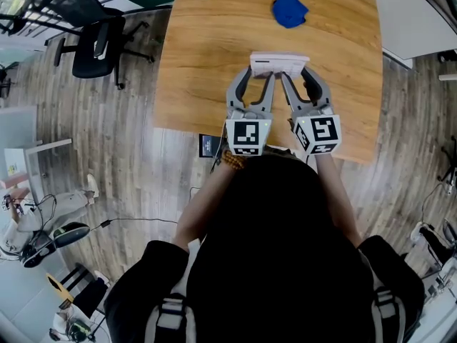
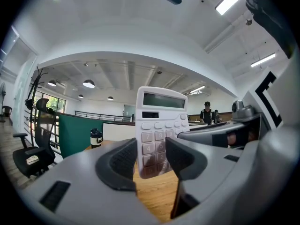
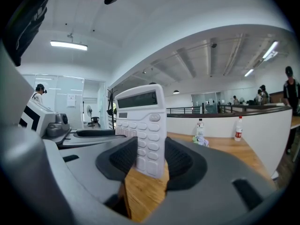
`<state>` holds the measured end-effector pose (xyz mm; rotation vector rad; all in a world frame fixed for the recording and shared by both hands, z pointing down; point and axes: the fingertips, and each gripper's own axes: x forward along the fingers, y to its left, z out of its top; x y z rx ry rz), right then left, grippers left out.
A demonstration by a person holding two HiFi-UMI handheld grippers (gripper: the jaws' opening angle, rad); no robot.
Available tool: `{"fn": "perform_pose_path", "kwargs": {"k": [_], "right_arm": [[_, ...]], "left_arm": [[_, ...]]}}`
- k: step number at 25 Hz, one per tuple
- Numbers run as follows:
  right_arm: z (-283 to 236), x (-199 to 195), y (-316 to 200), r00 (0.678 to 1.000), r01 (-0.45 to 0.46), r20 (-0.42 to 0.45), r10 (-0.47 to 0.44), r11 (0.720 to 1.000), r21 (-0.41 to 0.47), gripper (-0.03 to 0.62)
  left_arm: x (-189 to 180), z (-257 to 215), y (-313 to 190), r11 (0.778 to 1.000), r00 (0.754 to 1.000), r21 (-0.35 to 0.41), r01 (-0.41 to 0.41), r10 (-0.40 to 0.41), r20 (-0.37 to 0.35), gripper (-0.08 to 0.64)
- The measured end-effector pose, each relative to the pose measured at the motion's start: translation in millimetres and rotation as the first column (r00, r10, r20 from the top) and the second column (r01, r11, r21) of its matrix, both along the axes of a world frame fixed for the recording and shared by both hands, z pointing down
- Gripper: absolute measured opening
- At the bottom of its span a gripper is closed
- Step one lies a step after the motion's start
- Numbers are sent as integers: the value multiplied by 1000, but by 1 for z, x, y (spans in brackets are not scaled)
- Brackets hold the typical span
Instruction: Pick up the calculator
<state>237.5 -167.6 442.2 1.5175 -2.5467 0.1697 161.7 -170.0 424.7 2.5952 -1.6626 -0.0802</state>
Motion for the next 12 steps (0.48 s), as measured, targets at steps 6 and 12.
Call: {"fn": "perform_pose_path", "kwargs": {"k": [6, 12], "right_arm": [[3, 0, 0, 1000, -17, -3, 17, 1000, -8, 192], [6, 1, -1, 1000, -19, -3, 19, 1000, -13, 189]], "left_arm": [[1, 4, -1, 1000, 1000, -13, -7, 7, 2, 204], [2, 6, -2, 1000, 1000, -18, -8, 8, 10, 204]]}}
